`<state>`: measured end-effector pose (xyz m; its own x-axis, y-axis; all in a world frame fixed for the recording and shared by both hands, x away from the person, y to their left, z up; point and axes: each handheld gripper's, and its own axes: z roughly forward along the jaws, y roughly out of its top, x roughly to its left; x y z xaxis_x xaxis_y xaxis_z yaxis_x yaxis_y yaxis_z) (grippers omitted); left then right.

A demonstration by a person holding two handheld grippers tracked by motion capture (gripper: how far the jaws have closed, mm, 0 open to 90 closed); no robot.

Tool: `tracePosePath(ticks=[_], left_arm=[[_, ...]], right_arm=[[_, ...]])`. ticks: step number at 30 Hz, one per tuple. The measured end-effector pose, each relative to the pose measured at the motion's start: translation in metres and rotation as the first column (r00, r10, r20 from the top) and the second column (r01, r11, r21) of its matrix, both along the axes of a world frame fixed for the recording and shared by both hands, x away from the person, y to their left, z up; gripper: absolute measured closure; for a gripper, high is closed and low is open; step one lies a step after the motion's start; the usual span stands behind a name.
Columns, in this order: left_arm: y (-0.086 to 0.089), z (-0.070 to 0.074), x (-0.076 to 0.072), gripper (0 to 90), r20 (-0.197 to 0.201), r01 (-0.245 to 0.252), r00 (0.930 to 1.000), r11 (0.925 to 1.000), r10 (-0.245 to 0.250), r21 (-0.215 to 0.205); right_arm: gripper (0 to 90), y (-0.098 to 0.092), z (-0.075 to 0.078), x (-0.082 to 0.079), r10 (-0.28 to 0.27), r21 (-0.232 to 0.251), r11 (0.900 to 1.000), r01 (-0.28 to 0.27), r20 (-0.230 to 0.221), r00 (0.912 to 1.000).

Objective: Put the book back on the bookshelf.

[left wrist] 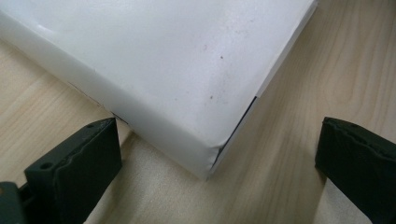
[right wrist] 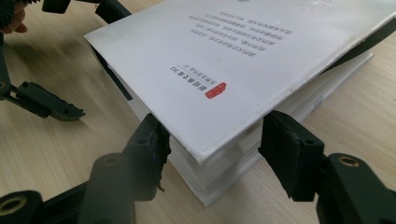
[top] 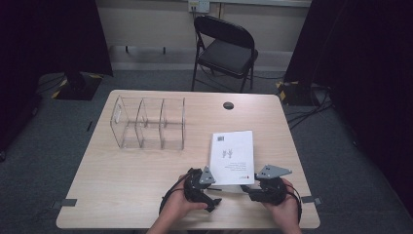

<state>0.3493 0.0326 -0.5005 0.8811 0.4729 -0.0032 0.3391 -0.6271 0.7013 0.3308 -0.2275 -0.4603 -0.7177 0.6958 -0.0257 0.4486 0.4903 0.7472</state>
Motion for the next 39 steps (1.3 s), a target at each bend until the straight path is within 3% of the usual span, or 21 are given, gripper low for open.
tracePosePath(ticks=[9,13,15,16,17,18,21,22,24,27,28,31,33,39], left_arm=[[-0.001,-0.001,-0.001,0.0,0.005,-0.02,0.9998,0.9998,0.02,-0.008],[-0.001,0.0,0.0,0.1,0.007,-0.017,0.9998,0.9999,0.017,0.001],[0.003,0.002,0.002,5.0,0.006,-0.033,0.9994,0.9994,0.033,-0.011],[0.006,0.005,0.003,11.3,0.016,-0.04,0.9991,0.9992,0.04,0.002],[0.009,0.006,0.005,18.5,0.036,-0.041,0.9985,0.9991,0.042,-0.012],[0.011,0.01,0.006,21.7,0.052,-0.041,0.9978,0.9991,0.04,0.009],[0.011,0.018,0.008,16.3,0.07,-0.023,0.9973,0.9997,0.022,0.01],[0.009,0.029,0.009,17.0,0.107,0.009,0.9942,1.0,-0.009,0.003],[0.001,0.037,0.009,17.5,0.132,0.021,0.991,0.9998,-0.021,0.005],[-0.013,0.042,0.011,18.1,0.126,0.075,0.989,0.9969,-0.077,0.024],[-0.017,0.043,0.012,17.8,0.119,0.084,0.9889,0.9953,-0.089,0.048],[-0.025,0.041,0.013,16.2,0.13,0.07,0.9884,0.9955,-0.078,0.063],[-0.035,0.038,0.013,10.7,0.144,0.066,0.987,0.9971,-0.071,0.038],[-0.046,0.038,0.014,6.7,0.163,0.062,0.9839,0.9951,-0.074,0.077]], right_arm=[[42.2,-0.001,-0.012,-0.001,-0.003,-0.026,1.0,0.002,-0.031,0.9995],[42.3,-0.001,-0.011,-0.001,-0.003,-0.015,1.0,0.002,-0.026,0.9997],[42.5,-0.001,-0.009,-0.001,0.001,-0.012,1.0,-0.002,-0.013,0.9999],[42.5,-0.001,-0.009,-0.002,-0.002,-0.013,1.0,0.002,-0.017,0.9999],[42.6,-0.001,-0.009,-0.002,-0.002,-0.013,1.0,0.002,-0.016,0.9999],[42.6,-0.001,-0.009,-0.001,0.004,-0.01,1.0,-0.004,-0.013,0.9999],[42.7,-0.001,-0.01,-0.001,0.004,-0.008,1.0,-0.004,-0.013,0.9999],[42.8,-0.001,-0.01,-0.001,0.005,-0.003,1.0,-0.005,-0.013,0.9999],[42.9,-0.002,-0.01,0.0,0.006,0.001,1.0,-0.006,-0.015,0.9999],[42.9,-0.002,-0.01,0.0,0.008,0.004,1.0,-0.008,-0.017,0.9998],[42.9,-0.002,-0.009,0.0,0.007,0.005,1.0,-0.007,-0.018,0.9998],[43.0,-0.002,-0.009,0.0,0.008,0.007,1.0,-0.008,-0.015,0.9999],[43.2,-0.002,-0.008,0.0,0.006,0.012,1.0,-0.006,-0.015,0.9999],[43.3,-0.002,-0.006,0.0,0.011,0.012,1.0,-0.01,-0.013,0.9999]])
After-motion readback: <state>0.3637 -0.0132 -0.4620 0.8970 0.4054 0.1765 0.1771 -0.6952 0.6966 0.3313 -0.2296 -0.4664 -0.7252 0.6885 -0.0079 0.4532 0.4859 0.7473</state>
